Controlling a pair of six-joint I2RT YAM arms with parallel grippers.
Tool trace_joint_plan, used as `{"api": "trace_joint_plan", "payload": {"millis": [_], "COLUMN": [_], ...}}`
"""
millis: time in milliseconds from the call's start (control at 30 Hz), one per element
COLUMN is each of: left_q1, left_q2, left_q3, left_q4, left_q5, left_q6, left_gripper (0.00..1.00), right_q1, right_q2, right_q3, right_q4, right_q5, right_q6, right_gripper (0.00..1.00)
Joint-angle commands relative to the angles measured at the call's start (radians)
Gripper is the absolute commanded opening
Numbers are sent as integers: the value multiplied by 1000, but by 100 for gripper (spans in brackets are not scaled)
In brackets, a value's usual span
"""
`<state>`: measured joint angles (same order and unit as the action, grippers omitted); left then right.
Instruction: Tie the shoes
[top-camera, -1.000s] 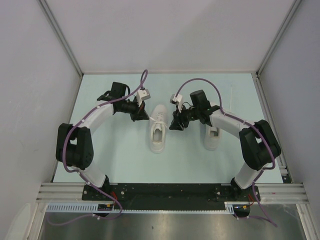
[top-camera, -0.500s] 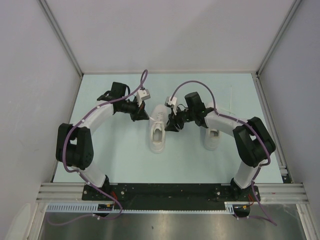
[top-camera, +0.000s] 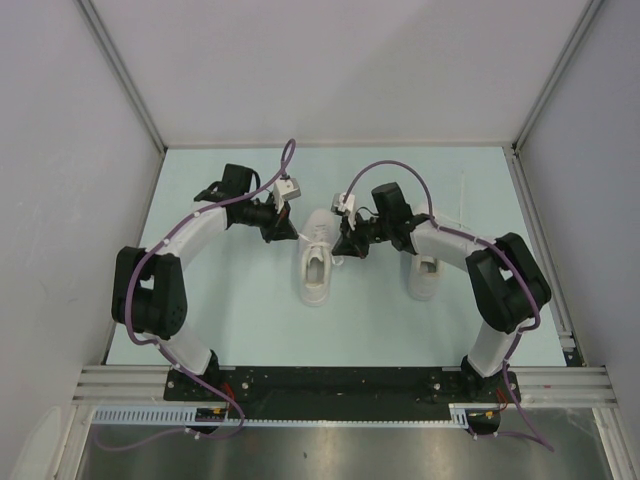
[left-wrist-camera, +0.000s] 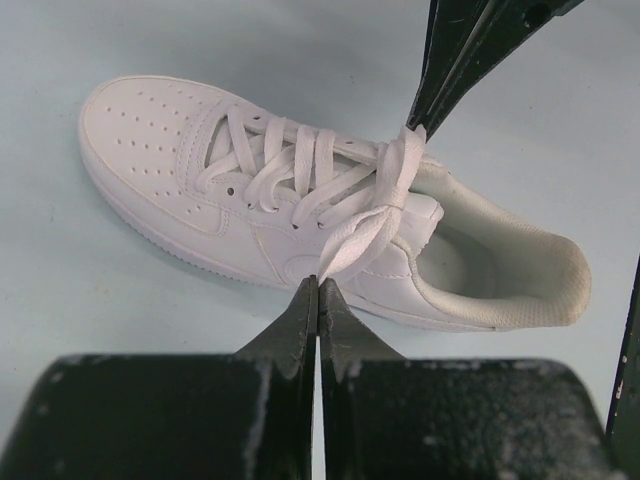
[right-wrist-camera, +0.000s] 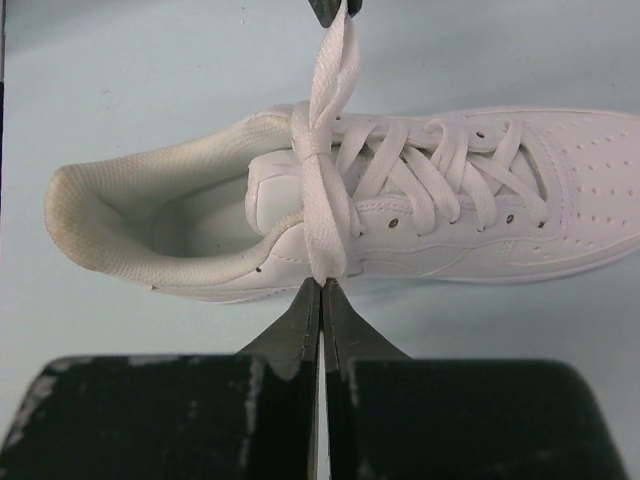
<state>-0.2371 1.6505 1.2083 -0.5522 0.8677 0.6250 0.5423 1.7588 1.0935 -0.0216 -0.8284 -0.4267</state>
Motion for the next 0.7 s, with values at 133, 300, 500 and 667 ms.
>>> {"api": "trace_joint_plan", "payload": {"millis": [133,300,500,667], "left_q1": [13,16,25,38], "left_q2": [-29,-32,-31,-32], "left_q3": [14,13,11,16], "left_q4": [20,20,18,3], "left_q5": [17,19,11,10], "left_q6": [-7,-7,-1,16], "left_gripper": [0,0,0,0], "right_q1": [-30,-36,-42,-51], "right_q2": [-58,-59,-59,-62], "right_q3": [43,43,43,43], "right_q4": [-98,-121,-141,-175], "right_q5": [-2,-2,3,3], "right_q6": [-81,-87,-99,-115], "right_gripper": [0,0,0,0]}}
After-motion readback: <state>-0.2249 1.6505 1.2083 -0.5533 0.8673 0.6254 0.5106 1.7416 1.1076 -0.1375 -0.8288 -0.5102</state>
